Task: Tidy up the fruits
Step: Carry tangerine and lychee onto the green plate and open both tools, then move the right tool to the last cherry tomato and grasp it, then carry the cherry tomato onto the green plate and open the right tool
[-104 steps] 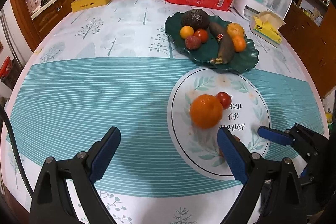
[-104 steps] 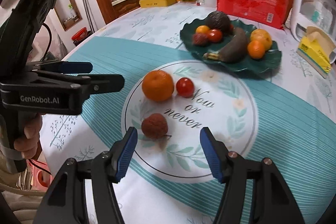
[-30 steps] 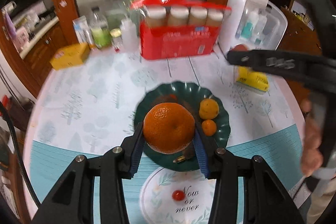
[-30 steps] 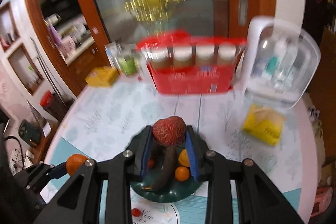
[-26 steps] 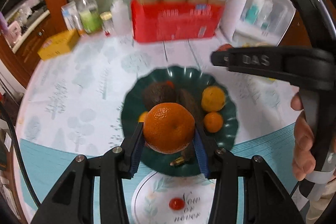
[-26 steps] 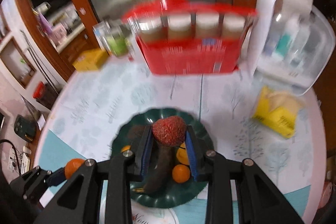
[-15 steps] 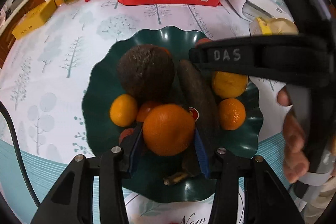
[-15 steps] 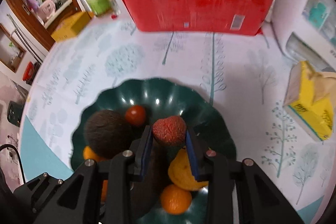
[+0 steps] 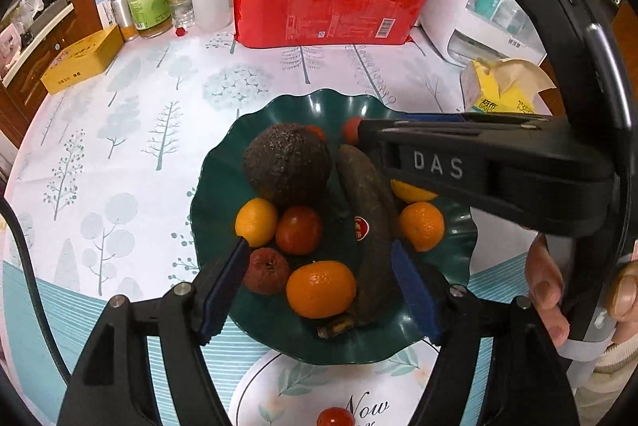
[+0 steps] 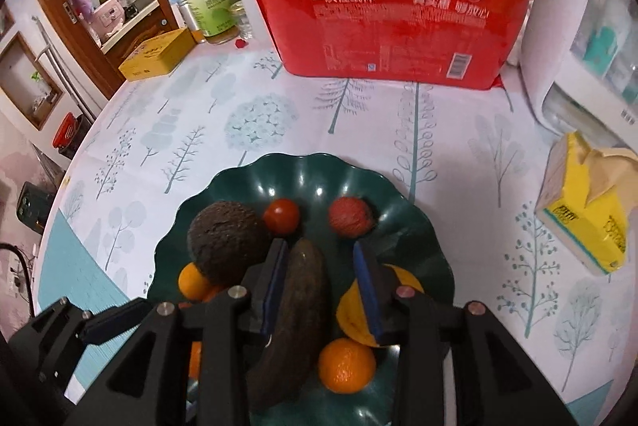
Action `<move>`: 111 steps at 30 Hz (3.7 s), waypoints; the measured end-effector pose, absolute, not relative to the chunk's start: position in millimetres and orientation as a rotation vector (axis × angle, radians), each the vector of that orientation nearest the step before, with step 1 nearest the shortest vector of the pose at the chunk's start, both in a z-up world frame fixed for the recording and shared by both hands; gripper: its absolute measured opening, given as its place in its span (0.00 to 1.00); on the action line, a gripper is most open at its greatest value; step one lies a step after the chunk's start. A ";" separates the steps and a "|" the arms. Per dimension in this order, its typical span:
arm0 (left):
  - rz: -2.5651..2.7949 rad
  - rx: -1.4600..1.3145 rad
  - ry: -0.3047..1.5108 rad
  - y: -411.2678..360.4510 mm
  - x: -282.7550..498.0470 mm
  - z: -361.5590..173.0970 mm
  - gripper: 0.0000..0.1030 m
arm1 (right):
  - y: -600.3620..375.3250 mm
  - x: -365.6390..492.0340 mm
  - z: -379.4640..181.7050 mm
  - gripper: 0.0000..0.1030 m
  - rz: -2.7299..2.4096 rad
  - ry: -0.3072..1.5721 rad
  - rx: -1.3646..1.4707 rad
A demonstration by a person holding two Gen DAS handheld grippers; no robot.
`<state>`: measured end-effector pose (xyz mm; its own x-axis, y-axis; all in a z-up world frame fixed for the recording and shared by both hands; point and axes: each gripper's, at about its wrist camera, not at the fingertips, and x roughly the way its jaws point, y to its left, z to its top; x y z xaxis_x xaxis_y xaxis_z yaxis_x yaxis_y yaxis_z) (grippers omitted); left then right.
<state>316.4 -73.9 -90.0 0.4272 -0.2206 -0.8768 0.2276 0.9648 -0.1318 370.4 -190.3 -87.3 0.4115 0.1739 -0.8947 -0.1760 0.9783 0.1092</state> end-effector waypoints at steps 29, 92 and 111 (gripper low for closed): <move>-0.125 0.059 0.844 7.8 175.6 22.7 0.94 | -188.8 201.7 16.6 0.37 0.307 0.907 -0.026; -0.015 -0.082 1.093 29.2 158.6 -142.1 0.95 | -116.3 143.4 -145.2 0.26 0.446 0.982 -0.086; 0.014 0.051 0.847 7.8 204.7 55.6 0.99 | -175.4 218.2 64.7 0.26 0.237 0.854 -0.007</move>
